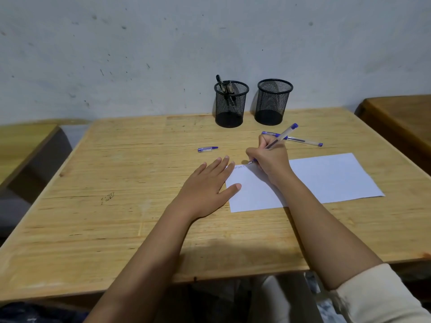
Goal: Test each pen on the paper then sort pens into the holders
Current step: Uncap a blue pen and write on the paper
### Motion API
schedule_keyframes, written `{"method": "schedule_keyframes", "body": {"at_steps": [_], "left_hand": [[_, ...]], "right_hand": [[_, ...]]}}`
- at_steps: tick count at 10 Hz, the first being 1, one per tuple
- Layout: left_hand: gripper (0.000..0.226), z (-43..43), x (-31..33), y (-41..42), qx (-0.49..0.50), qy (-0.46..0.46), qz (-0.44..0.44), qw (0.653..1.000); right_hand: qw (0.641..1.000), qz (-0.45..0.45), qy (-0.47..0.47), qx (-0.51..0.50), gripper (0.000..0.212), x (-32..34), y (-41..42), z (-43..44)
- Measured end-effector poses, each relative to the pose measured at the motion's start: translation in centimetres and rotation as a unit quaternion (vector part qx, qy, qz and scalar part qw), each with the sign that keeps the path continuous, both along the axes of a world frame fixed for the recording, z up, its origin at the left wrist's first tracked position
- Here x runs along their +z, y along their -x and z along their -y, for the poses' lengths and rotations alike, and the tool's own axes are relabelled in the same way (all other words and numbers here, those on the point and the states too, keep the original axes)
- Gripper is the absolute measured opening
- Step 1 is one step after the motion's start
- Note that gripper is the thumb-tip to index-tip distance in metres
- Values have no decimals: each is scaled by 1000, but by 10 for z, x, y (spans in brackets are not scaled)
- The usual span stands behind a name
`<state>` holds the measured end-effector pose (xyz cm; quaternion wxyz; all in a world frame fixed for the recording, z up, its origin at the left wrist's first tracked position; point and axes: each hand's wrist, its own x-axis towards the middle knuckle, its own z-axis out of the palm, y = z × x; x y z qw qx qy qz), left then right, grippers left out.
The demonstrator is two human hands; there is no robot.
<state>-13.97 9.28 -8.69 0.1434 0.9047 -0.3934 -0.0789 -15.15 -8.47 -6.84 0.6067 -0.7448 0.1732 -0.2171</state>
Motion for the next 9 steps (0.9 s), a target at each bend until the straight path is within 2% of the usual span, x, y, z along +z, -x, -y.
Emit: {"method": "schedule_keyframes", "body": {"at_steps": [2, 9], "left_hand": [[61, 1, 0, 0, 4, -5, 2, 1000], [60, 1, 2, 1, 3, -2, 3, 1000]], "right_hand": [[999, -14, -6, 29, 41, 3, 1, -3], [1000, 1, 19, 13, 39, -1, 0, -2]]}}
